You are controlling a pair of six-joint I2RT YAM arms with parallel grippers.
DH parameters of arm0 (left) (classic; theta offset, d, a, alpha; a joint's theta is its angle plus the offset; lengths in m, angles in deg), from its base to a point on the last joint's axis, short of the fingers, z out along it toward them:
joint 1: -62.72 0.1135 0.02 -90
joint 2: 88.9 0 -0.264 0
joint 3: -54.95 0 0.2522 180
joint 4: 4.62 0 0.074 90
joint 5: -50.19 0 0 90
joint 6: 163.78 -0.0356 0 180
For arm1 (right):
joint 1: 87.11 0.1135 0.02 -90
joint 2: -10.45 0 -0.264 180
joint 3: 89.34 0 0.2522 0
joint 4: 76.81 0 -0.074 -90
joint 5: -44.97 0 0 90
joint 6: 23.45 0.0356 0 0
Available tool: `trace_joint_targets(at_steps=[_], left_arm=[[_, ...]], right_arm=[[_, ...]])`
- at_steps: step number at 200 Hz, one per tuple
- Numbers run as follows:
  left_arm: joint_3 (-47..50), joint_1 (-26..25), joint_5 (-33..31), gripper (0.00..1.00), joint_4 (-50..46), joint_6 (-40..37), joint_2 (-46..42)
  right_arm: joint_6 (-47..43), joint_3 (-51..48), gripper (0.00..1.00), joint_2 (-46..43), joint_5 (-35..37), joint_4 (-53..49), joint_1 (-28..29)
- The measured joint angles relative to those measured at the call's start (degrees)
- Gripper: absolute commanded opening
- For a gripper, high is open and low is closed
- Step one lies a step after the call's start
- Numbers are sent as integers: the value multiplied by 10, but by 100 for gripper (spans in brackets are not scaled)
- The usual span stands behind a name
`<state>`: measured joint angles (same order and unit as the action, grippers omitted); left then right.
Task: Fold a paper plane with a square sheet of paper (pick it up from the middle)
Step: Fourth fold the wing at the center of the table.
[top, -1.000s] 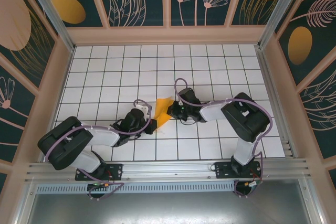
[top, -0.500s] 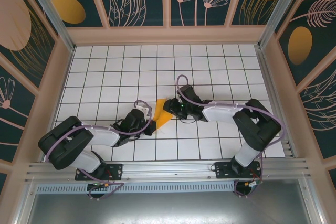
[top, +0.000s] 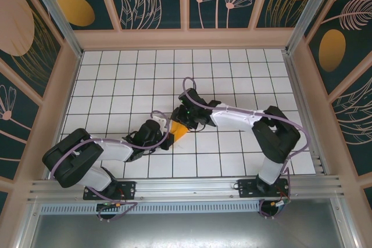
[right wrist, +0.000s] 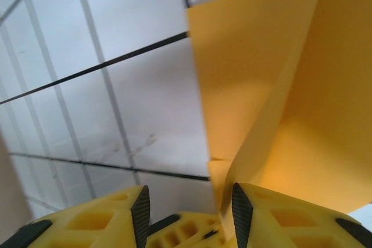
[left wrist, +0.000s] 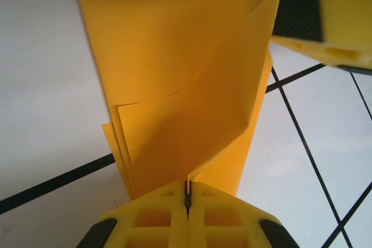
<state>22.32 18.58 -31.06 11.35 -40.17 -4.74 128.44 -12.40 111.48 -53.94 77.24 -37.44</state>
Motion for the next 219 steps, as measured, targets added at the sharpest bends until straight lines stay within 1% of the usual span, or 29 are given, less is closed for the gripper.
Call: trace_joint_targets(at_steps=[15,32,44,72,105,116,124,132,144,158,170,181,206,219], left_arm=[[0,0,0,0,0,-2,0],[0,0,0,0,0,-3,0],[0,0,0,0,0,-4,0],[0,0,0,0,0,-4,0],[5,0,-2,0,7,14,0],[12,0,-2,0,14,23,-2],[17,0,-2,0,19,29,-3],[20,0,-2,0,23,35,-4],[26,0,-2,0,29,43,-7],[34,2,-3,0,34,51,-17],[40,4,-4,0,36,57,-28],[45,7,-4,0,38,63,-36],[46,11,-4,0,44,70,-40],[46,11,-3,0,46,72,-40]], right_arm=[[0,5,45,14,6,-26,2],[-1,8,51,16,22,-60,6],[0,12,50,15,31,-71,7],[-1,13,46,14,33,-73,7],[-19,19,52,11,35,-64,7],[-25,6,52,-1,38,-40,5],[-27,-20,49,-23,38,-13,2],[-29,-52,44,-52,37,16,-4],[-30,-106,33,-98,33,63,-20],[-27,-163,16,-138,22,118,-45],[-19,-195,7,-145,7,159,-66],[-17,-213,3,-137,-8,186,-75],[-17,-226,4,-93,-50,238,-75],[-20,-223,2,-67,-73,264,-75]])
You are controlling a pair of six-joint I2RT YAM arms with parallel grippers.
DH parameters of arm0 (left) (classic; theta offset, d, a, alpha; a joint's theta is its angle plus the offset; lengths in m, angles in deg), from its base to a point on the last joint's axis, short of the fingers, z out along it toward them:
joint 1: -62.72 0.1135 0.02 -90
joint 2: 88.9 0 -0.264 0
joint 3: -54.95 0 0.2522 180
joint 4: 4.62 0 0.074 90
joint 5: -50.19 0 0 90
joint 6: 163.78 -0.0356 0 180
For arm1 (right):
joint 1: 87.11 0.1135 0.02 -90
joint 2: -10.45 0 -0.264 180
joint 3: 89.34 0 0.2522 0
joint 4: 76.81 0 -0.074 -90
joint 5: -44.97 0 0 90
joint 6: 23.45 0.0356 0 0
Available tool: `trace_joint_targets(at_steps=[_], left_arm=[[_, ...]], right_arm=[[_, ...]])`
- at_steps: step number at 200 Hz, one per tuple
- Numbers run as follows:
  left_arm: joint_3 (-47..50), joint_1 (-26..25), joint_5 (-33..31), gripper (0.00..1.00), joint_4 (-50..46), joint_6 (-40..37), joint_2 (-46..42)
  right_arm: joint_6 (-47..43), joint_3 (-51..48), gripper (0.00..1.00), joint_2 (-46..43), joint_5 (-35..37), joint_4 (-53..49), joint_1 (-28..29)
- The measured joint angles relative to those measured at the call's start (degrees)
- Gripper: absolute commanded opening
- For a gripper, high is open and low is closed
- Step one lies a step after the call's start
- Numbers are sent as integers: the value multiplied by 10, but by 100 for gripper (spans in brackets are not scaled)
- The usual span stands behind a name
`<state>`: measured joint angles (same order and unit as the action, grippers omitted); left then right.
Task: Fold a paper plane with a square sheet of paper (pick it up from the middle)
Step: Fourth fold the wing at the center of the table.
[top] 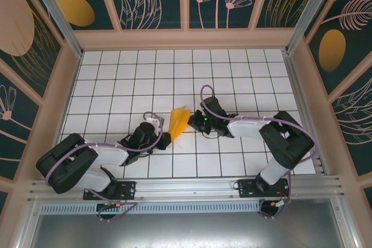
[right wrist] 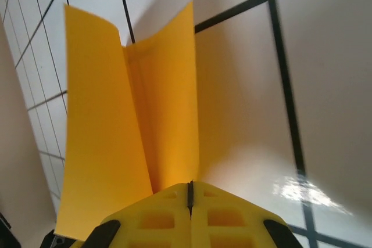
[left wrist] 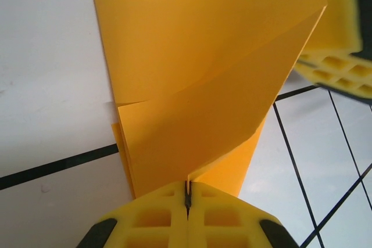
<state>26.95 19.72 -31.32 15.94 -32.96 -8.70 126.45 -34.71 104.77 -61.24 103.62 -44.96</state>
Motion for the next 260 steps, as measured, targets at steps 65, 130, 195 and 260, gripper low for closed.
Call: trace_joint_targets(at_steps=[65,130,195,260], left_arm=[[-1,3,1,0,1,0,13],[-16,10,4,0,-20,12,28],[-16,26,23,0,-21,60,28],[-15,29,38,7,-38,68,5]], right_arm=[[-11,37,1,42,4,10,4],[-8,38,0,99,-37,59,10],[9,33,0,106,-38,66,10],[16,33,0,106,-38,66,12]])
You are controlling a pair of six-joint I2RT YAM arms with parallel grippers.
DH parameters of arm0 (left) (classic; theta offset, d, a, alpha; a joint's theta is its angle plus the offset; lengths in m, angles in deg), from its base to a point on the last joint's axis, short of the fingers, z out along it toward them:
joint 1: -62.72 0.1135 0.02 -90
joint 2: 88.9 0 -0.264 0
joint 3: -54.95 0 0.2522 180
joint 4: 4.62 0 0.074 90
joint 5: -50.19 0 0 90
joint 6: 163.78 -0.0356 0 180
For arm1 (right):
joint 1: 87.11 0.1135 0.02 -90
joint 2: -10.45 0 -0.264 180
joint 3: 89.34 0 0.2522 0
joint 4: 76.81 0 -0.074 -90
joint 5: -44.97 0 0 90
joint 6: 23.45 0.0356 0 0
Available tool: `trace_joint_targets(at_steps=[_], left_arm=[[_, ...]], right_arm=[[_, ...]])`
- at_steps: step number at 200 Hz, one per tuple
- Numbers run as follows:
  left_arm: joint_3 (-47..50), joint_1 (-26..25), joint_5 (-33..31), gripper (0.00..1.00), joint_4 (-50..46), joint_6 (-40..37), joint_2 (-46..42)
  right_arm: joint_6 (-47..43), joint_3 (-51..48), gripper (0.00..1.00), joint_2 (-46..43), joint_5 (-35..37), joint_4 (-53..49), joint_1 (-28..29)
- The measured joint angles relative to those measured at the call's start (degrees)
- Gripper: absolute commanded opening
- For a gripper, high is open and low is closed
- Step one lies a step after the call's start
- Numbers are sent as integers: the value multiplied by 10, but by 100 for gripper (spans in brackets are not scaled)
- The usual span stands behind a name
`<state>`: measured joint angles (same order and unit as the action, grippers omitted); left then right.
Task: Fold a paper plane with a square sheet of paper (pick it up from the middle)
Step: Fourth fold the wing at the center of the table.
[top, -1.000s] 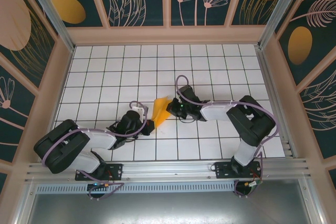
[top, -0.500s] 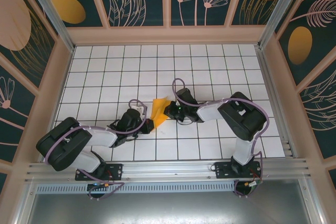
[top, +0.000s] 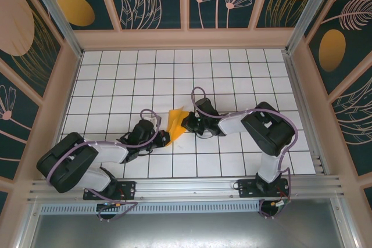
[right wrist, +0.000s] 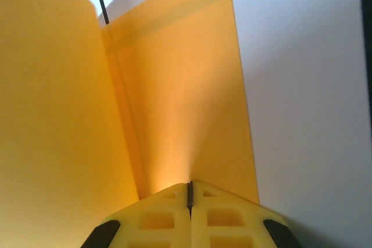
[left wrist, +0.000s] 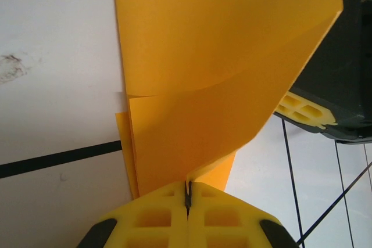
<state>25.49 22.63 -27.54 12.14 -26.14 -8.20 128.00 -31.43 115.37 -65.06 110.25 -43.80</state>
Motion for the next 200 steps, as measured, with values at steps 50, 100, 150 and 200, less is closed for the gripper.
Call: trace_joint_targets(at_steps=[50,100,150,200], left_arm=[[-7,0,15,15,-10,3,-8],[-18,0,14,21,-15,10,-9],[-19,0,13,23,-29,16,-16],[-27,0,13,7,-47,13,-21]], right_arm=[[-1,8,0,0,0,-15,4],[-3,15,0,0,4,-29,6],[-11,26,1,2,5,-47,9],[-11,27,1,2,6,-49,11]])
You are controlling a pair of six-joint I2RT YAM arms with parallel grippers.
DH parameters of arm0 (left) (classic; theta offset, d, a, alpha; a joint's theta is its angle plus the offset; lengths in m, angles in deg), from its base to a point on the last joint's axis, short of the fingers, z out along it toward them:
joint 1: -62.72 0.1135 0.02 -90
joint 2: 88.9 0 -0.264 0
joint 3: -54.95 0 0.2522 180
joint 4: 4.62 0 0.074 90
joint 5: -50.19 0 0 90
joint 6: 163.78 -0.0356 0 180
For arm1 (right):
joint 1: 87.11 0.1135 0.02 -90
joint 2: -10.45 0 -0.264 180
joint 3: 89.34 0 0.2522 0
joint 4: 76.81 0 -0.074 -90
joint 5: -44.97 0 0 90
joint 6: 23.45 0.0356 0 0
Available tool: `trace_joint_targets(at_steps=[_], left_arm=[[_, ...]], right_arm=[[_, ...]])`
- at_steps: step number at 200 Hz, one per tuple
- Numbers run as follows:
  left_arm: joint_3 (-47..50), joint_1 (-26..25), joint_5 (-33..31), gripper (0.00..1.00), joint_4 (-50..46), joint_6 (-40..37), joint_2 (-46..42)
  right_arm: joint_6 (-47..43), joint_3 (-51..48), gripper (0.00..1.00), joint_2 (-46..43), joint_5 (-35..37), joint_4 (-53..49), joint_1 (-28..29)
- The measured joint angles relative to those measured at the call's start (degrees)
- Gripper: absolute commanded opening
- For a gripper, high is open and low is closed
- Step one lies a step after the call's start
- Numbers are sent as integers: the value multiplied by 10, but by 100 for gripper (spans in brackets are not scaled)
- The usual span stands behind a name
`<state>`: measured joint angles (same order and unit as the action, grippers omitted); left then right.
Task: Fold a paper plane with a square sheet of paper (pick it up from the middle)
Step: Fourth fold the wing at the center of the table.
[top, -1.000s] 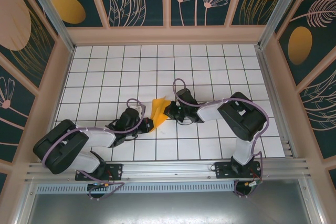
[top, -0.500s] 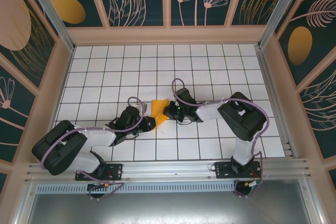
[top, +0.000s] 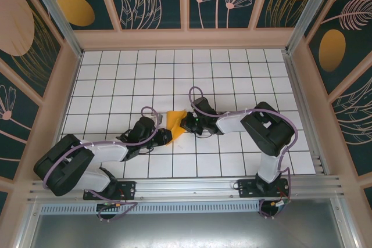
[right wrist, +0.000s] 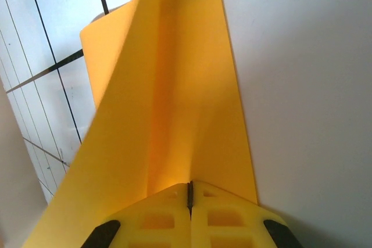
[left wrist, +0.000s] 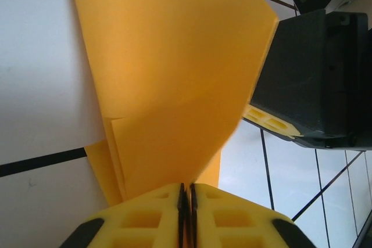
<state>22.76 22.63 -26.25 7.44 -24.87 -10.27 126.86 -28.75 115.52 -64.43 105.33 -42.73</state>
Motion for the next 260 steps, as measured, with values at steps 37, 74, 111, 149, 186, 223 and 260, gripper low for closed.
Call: trace_joint_targets(at_steps=[37,74,111,149,186,223,260], left_arm=[[0,0,-6,0,-9,5,0],[11,0,-21,0,-11,21,-2],[24,0,-25,9,-9,34,-6],[39,0,-26,26,-8,38,-36],[34,0,-29,29,-17,26,-76],[3,0,-33,29,-53,1,-68],[-12,0,-33,34,-83,-17,-52]], right_arm=[[0,2,1,0,0,-4,0],[0,2,2,0,0,-5,5],[2,2,1,0,0,-5,12],[5,2,1,0,0,-5,16],[5,4,1,1,0,-7,16],[5,8,2,2,0,-14,16],[5,9,2,2,0,-15,17]])
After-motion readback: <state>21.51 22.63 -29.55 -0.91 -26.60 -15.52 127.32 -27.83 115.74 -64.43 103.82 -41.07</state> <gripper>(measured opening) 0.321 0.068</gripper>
